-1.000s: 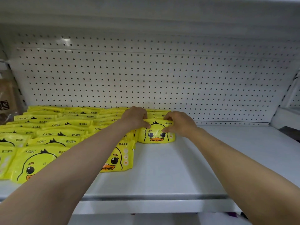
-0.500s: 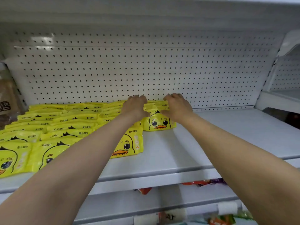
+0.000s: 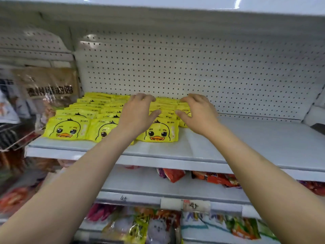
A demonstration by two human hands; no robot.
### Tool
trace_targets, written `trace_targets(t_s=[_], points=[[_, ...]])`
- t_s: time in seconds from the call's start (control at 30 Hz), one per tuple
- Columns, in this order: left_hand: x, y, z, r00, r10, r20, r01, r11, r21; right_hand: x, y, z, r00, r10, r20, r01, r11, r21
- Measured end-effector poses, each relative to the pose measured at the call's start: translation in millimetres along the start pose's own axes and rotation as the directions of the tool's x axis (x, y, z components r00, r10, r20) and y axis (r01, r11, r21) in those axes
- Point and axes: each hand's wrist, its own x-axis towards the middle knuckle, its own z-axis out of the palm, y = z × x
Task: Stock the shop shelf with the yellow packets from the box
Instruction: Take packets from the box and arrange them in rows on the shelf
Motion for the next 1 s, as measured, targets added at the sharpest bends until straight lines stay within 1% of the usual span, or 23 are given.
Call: trace_targets(t_s=[0.1,0.3,0.47,0.57,0.67,0.77,1.0], points=[[-41,-4,-24,0.997,-0.063,-0.037,0.064,0.997,0.044,-24,-22,0,0.996,-0.083,0.017,0.082,0.995,0.054],[-124,-10,-66,0.985,-0.172,-0.020,0.173,0.976,0.131,-68,-67,2,0.972,-0.222,0.077,0.208,0.966,0.153],[-183,-18,-112,0.956,-0.290,-0.031,0.290,0.932,0.218,-94,-124,0,0.939,-0.327,0.105,0.288,0.917,0.274],[-214,-29,-136,0.937,-0.345,-0.051,0.344,0.894,0.287,-104,-162,-1,0.911,-0.393,0.121,0.341,0.887,0.312],[-240,-44,-157,0.903,-0.425,-0.064,0.421,0.845,0.330,-110,-198,-1,0.883,-0.451,0.130,0.384,0.854,0.351],[-260,-63,-178,0.884,-0.461,-0.076,0.452,0.803,0.389,-114,-236,0,0.852,-0.505,0.136,0.429,0.823,0.372],[-301,-138,-218,0.840,-0.532,-0.111,0.526,0.746,0.408,-110,-336,27,0.803,-0.578,0.148,0.477,0.771,0.422]])
